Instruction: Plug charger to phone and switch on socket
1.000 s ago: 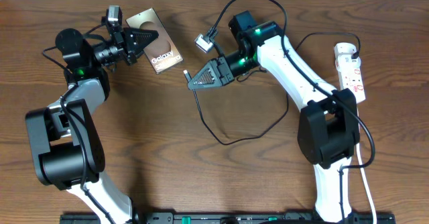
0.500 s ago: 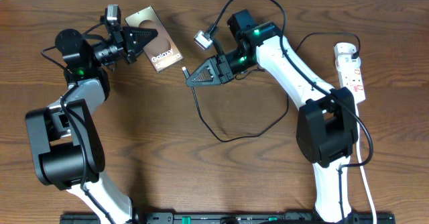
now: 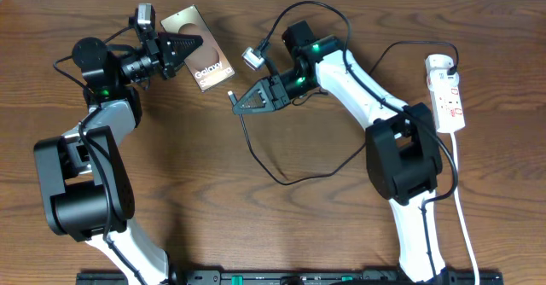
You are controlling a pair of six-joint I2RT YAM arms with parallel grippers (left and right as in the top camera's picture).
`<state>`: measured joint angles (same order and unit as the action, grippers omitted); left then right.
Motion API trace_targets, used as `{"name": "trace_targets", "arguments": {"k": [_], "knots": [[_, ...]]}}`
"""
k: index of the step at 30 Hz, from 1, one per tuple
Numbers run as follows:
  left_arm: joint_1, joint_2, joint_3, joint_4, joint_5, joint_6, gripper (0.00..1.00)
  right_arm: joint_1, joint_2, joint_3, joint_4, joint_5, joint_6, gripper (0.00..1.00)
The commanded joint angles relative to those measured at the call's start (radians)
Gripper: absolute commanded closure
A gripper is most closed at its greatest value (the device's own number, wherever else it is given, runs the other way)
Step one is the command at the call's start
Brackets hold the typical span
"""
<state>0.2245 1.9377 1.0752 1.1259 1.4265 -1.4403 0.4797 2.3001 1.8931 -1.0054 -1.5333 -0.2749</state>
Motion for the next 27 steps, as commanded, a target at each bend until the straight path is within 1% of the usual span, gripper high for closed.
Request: {"name": "trace_targets", "arguments": {"k": [1, 9, 19, 27], "knots": [[-0.002, -0.01, 0.019, 0.014, 0.006, 0.002, 0.93, 0.018, -0.003, 0.004, 0.008, -0.029, 0.009, 0.99], [-0.002, -0.01, 0.019, 0.014, 0.04, 0.002, 0.93, 0.032, -0.003, 0.004, 0.058, -0.029, 0.054, 0.99], [-0.003, -0.01, 0.019, 0.014, 0.059, 0.002, 0.93, 0.032, -0.003, 0.004, 0.07, -0.029, 0.058, 0.99], [-0.037, -0.01, 0.019, 0.014, 0.058, 0.006, 0.92, 0.032, -0.003, 0.004, 0.075, -0.029, 0.062, 0.99]]}}
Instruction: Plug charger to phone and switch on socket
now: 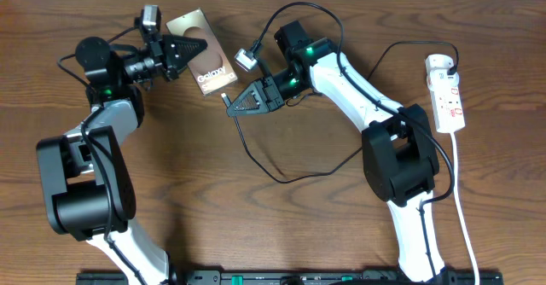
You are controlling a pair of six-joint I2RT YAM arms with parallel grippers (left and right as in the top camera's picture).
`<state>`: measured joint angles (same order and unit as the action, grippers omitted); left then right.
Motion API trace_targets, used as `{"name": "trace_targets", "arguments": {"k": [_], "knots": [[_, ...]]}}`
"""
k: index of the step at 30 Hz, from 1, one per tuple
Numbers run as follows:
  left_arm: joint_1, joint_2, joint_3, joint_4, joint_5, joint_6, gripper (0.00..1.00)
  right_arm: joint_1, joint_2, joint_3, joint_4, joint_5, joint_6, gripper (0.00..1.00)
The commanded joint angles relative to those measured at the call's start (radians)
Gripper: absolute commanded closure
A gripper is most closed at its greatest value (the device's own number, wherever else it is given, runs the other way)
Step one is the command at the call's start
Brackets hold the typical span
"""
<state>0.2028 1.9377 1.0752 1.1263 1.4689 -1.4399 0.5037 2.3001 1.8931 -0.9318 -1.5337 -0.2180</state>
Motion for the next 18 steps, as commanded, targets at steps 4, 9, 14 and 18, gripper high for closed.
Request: {"name": "trace_targets", "arguments": {"k": [4, 9, 14, 18], "knots": [[-0.019, -0.01, 0.019, 0.013, 0.016, 0.005, 0.93, 0.008, -0.003, 0.004, 0.001, -0.029, 0.006, 0.99], [-0.018, -0.01, 0.019, 0.013, 0.031, 0.005, 0.93, 0.008, -0.003, 0.004, 0.001, -0.029, 0.013, 0.99], [-0.016, -0.01, 0.019, 0.013, 0.035, 0.005, 0.93, 0.008, -0.003, 0.004, 0.001, -0.029, 0.013, 0.99], [-0.016, -0.01, 0.019, 0.013, 0.055, 0.002, 0.93, 0.008, -0.003, 0.004, 0.002, -0.029, 0.012, 0.99]]}}
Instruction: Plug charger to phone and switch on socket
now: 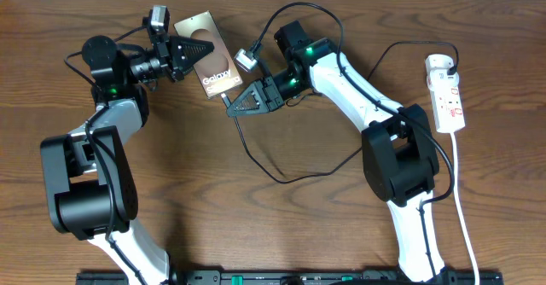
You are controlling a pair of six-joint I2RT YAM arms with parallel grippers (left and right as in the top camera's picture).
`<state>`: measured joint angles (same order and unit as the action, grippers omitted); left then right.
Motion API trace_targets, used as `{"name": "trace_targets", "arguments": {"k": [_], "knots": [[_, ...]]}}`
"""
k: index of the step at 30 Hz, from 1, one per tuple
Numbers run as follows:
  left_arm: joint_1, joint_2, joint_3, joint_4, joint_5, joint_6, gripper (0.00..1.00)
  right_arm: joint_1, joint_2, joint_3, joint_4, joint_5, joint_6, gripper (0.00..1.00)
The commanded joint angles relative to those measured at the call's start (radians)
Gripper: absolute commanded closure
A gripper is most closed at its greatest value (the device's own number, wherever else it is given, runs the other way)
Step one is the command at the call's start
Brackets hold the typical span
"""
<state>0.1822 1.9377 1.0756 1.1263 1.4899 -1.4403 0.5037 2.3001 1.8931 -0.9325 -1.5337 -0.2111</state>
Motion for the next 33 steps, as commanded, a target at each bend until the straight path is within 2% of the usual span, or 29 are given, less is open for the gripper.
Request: {"name": "trace_targets", "arguments": {"k": [1, 33], "knots": [[0.004, -0.01, 0.019, 0.013, 0.04, 0.002, 0.93, 0.008, -0.003, 0.004, 0.003, -0.029, 0.005, 0.99], [0.041, -0.01, 0.019, 0.013, 0.081, -0.022, 0.92, 0.005, -0.003, 0.004, 0.006, -0.029, 0.005, 0.99]]}}
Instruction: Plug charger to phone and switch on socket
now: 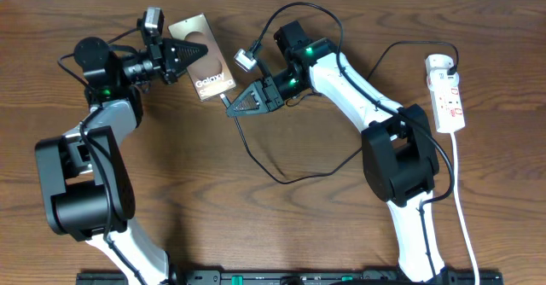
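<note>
The gold Galaxy phone [213,78] lies tilted at the back of the table, left of centre. My left gripper [194,51] reaches in from the left and is shut on the phone's upper left part. My right gripper [228,107] comes from the right and is shut on the plug end of the black charger cable [256,161], its tip just off the phone's lower right corner. Whether the plug touches the port cannot be told. The white power socket strip [449,93] lies at the far right, with the cable running into its top.
The charger cable loops over the middle of the table from my right gripper down to about [286,181] and back up to the strip. The strip's white lead [465,225] runs down along the right edge. Both arm bases stand at the front.
My left gripper and the phone have shifted slightly left and a little toward the front, away from the plug. My right gripper with the cable end has stayed where it was.
At first my left gripper held the phone at the back left, my right gripper holding the cable end a short way off. The right then stood closer, and the phone was brought right until its corner met the plug tip. Now the phone sits slightly back to the left.
</note>
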You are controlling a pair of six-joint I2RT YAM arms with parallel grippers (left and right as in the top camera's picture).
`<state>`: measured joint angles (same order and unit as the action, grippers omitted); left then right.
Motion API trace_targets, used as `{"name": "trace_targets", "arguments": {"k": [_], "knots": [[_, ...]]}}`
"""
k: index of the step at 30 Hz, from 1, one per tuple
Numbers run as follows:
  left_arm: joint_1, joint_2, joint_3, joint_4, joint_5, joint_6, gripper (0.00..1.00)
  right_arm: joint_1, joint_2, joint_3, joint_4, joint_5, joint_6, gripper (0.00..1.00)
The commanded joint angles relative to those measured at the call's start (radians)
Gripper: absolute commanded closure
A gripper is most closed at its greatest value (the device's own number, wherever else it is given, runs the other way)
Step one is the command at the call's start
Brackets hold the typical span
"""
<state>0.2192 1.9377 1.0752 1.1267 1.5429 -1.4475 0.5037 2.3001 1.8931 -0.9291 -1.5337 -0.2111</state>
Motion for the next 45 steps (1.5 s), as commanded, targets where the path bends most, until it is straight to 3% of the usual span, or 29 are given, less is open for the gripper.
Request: {"name": "trace_targets", "arguments": {"k": [1, 16, 45], "knots": [[0.004, -0.01, 0.019, 0.012, 0.028, -0.014, 0.93, 0.005, -0.003, 0.004, 0.003, -0.029, 0.005, 0.99], [-0.008, -0.01, 0.019, 0.013, -0.021, -0.021, 0.93, 0.005, -0.003, 0.004, 0.008, -0.028, 0.005, 0.99], [-0.029, -0.01, 0.019, 0.013, 0.017, 0.017, 0.93, -0.009, -0.003, 0.004, 0.01, -0.029, 0.009, 0.99]]}}
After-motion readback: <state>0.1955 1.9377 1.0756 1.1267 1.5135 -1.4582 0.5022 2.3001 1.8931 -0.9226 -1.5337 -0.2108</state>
